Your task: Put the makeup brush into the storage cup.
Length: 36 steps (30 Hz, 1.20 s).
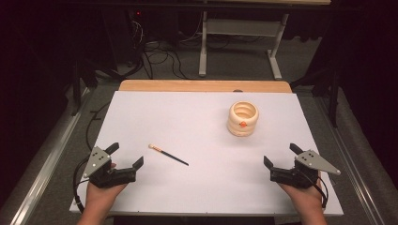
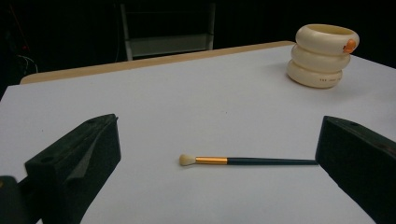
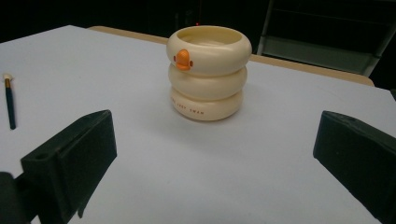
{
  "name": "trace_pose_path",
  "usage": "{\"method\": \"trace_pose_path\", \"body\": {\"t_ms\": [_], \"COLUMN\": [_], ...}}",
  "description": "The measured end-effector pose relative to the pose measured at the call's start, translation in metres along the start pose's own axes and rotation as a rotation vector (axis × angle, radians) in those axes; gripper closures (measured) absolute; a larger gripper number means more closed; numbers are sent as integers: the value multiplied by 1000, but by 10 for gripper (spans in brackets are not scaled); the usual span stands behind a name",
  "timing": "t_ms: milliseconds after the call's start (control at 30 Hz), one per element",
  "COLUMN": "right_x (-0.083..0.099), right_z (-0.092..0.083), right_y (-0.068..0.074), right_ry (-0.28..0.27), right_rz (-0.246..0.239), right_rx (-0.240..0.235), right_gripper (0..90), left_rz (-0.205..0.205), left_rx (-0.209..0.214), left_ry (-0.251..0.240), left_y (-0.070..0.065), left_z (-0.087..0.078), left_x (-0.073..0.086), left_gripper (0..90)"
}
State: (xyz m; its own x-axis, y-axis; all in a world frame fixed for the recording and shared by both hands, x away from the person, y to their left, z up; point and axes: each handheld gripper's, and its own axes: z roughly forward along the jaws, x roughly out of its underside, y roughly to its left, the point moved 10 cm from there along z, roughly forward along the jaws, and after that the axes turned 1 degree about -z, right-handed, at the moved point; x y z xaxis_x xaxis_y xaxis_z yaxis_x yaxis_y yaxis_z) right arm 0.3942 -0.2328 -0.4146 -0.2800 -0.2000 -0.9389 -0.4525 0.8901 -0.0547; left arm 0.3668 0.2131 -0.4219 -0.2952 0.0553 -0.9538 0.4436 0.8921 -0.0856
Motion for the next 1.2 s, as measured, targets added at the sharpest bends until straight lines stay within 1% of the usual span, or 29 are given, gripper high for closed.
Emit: {"method": "trace_pose_path", "body": {"t_ms": [67,200,267,300,400,500,633,767,1200], "right_x": [0,1,1,2,4,2,2,2,4], "right_z": [1,4,5,5,6,5,4,5,6], "right_y": [-2,-4,-3,-3,-2,-3,-2,-1,-2], "right_ry": [-1,7,10,14,22,14,11,12,24], "right_rz": [-7,-3,0,-8,-9,-10,-12,-14,-18], "right_rx": [2,12,9,7,7,6,7,4,5], "right_gripper": [8,8,8,8,8,8,8,8,8], "left_rz": [-3,-6,-6,-8,-6,-3,-15,-18,-25], "left_rx": [2,0,0,3,1,-4,-7,-11,-4], "left_ry": [11,20,23,25,23,26,24,27,26], "left_y": [2,5,6,6,5,5,6,7,6], "left_z": [2,3,2,2,1,0,-1,0,2], "left_x": [2,3,4,4,3,3,3,3,2], "left_gripper": [6,6,6,6,6,6,6,6,6]}}
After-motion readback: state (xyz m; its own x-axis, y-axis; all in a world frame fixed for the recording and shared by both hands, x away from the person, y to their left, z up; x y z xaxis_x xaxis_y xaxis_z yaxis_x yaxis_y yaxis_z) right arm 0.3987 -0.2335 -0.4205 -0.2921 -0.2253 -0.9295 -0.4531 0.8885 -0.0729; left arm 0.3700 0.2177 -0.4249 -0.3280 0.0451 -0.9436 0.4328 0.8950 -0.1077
